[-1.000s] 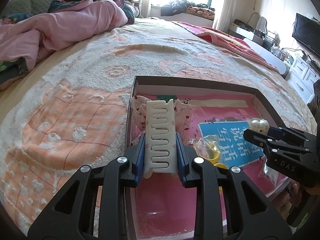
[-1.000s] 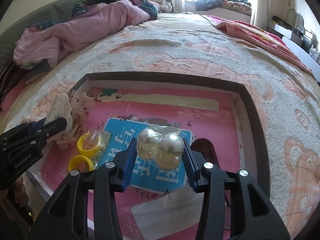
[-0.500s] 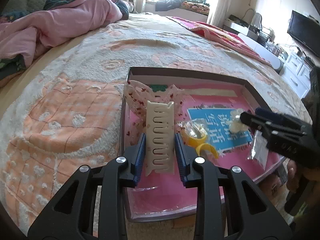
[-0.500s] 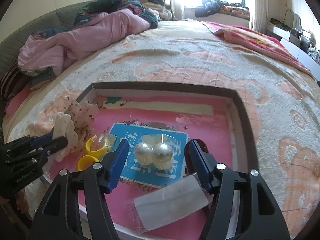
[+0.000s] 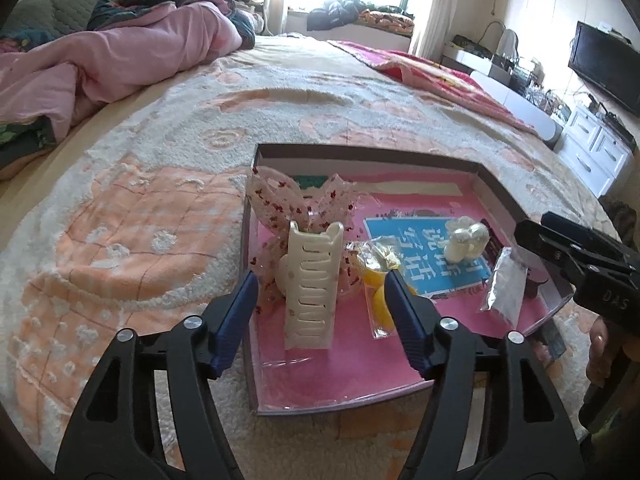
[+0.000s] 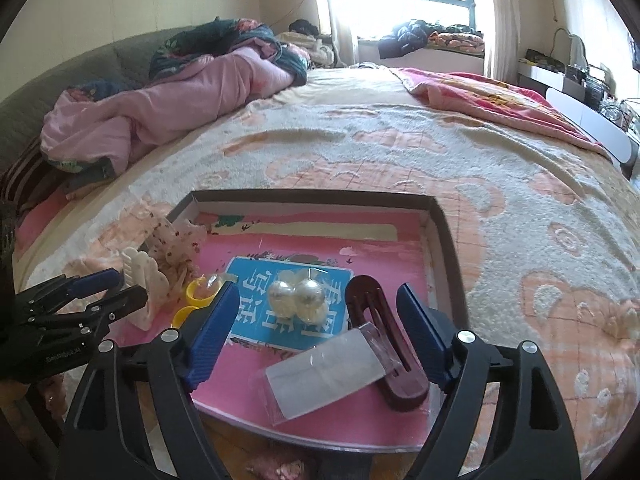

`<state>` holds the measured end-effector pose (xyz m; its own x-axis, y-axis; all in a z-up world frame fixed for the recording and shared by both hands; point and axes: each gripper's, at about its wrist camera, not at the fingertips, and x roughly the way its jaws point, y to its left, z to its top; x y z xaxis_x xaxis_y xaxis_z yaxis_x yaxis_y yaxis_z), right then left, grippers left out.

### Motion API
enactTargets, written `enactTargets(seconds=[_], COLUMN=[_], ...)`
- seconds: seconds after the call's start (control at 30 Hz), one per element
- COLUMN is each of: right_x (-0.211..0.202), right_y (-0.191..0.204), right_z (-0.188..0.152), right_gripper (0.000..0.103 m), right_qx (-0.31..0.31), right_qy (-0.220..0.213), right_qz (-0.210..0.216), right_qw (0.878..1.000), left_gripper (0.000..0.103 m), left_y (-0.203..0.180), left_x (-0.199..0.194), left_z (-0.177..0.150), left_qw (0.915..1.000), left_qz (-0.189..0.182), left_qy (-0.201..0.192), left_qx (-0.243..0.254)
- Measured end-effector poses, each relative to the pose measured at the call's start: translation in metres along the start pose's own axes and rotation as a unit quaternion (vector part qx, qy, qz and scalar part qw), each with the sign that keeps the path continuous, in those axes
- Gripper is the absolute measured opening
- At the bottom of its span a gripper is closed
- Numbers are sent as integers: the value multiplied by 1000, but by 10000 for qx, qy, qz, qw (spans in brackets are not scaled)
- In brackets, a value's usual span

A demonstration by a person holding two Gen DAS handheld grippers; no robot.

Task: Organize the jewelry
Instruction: 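Lower comb and pearl bag into the box and open both tools, then withdraw both open tools from the box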

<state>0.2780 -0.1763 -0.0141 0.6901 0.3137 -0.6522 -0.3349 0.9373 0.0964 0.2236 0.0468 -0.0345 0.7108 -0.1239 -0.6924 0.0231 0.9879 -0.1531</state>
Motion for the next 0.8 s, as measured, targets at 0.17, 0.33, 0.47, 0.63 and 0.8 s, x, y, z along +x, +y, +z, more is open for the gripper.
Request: enactTargets(seconds=[0.17,0.33,0.47,0.63,0.8], right_x=[-19,-36,-49,-64,-75], right_y=[-6,-11,-12,-13,-12], right_z=[-2,-9,-15,-26,-36], right_gripper=[86,86,87,87,87], right_qx=[87,172,188,204,202], right_qy=[-250,-385,-442,-482,-502], right_qz=[-80,-127,-153,-126,-90], right_qw=[9996,9990,9987,9985,9985], left_gripper=[69,87,92,92,92], left_y=[3,1,-2,-7,-10], left_x=[-17,-32,-45,-63,-74], left_z=[3,1,0,-11,-24], left_qw=[9997,9989,9981,9973,9969], left_qz=[10,34,40,73,105], left_qy=[-231,-460,-606,-726,-775], left_qx=[-83,-123,-100,-6,13])
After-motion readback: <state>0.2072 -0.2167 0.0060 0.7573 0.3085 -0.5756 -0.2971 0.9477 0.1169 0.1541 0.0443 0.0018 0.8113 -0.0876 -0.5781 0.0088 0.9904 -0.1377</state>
